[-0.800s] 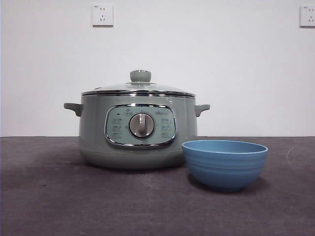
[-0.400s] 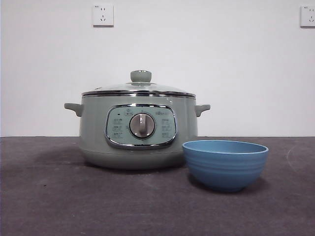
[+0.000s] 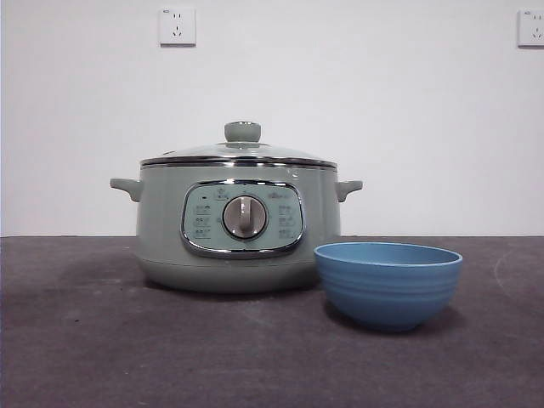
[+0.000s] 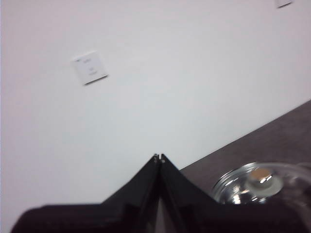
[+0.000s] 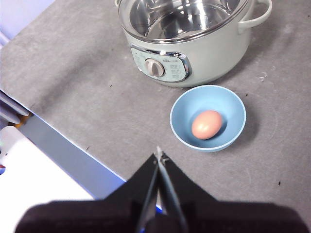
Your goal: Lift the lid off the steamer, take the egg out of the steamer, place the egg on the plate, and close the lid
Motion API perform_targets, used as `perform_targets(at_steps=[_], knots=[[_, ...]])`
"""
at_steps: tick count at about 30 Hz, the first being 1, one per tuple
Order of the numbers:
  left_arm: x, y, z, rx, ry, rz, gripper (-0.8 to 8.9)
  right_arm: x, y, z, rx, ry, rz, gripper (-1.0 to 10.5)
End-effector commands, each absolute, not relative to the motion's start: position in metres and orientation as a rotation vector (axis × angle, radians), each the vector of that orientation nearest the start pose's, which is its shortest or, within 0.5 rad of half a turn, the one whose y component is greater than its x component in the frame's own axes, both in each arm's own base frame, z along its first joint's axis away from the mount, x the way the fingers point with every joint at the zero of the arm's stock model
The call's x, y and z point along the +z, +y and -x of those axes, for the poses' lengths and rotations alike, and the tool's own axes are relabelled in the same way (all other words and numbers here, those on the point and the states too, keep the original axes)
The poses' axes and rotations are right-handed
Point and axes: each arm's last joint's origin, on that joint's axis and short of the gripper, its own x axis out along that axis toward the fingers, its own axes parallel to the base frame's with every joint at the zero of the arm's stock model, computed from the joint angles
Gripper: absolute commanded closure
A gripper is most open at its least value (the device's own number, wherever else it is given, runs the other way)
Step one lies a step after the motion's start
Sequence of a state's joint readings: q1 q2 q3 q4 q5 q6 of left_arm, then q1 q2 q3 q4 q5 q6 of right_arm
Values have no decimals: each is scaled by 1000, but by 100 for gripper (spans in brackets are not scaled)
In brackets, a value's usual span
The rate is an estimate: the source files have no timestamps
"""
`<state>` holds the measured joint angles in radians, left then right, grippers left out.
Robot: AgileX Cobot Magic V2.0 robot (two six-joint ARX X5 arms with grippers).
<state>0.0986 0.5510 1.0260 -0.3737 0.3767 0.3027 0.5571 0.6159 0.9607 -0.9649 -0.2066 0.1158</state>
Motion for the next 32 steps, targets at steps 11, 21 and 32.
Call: perform_targets(at_steps=[11,21,32], knots=[[254,6,-86,-89,-18,-153,816,338,55,-76,700,667,7,946],[190,9,-91,35,7,-70,816,338,55,-76,700,667,7,946],[151,9,-96,51,141,-7,816,338,55,-76,700,667,7,946]])
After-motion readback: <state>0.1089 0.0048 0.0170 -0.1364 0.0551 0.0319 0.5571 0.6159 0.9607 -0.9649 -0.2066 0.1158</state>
